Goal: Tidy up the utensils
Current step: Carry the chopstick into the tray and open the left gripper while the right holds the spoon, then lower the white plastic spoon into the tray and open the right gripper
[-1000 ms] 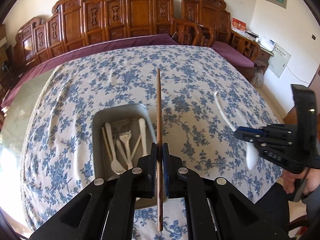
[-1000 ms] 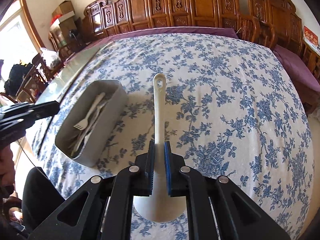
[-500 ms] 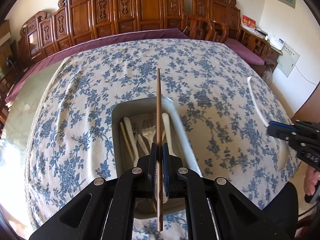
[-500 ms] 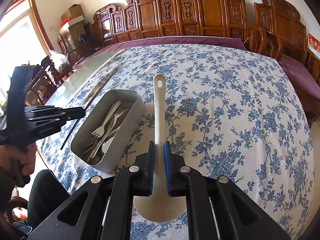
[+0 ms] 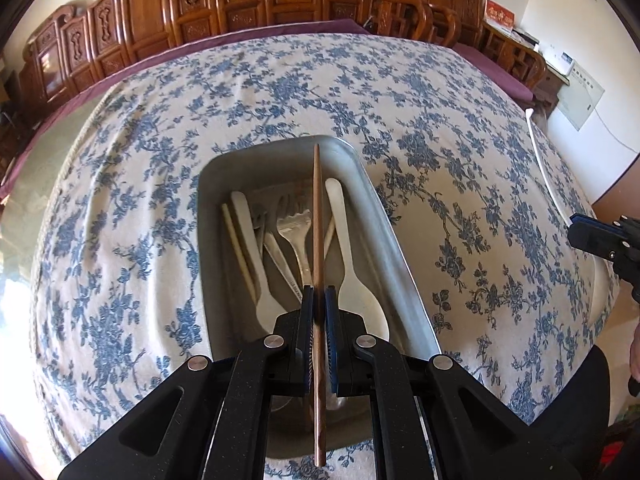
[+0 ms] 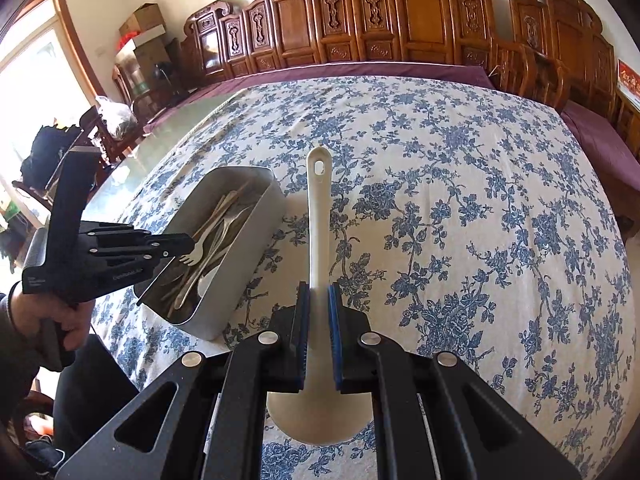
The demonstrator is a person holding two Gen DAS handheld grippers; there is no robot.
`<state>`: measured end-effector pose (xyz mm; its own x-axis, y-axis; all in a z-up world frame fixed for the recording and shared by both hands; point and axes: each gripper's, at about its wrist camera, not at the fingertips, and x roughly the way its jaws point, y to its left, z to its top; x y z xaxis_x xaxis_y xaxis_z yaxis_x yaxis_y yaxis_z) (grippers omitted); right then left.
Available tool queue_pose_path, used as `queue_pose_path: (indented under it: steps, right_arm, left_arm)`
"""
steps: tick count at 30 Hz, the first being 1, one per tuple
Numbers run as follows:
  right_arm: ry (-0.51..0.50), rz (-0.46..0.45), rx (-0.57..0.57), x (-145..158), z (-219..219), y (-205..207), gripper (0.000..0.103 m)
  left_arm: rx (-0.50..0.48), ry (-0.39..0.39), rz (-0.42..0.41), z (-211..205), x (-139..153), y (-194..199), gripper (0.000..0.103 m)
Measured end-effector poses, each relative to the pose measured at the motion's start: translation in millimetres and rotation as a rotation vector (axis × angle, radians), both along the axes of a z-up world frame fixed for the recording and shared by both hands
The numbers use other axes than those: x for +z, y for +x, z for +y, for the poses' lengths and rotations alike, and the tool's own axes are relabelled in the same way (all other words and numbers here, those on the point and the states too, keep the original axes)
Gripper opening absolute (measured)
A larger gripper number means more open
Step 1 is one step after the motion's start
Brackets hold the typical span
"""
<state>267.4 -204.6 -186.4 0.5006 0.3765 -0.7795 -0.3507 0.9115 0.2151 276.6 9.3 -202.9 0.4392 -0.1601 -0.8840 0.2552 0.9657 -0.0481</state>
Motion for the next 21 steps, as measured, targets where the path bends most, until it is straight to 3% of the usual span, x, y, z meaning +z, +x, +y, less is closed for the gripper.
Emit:
queue_pose_path:
  steps: [11,21]
  right_arm:
    - [-0.003,0.012,0.012,-4.1,5.1,6.1,0.011]
    - [-0.003,0.0,0.037,3.1,23.3,8.1,0.011]
  left_arm:
    - [0.002,-0.001,0.059,-3.3,-20.0,16.9,0.005]
    - [0.036,-0.041,0.015,13.3,-0.6,4.0,0.007]
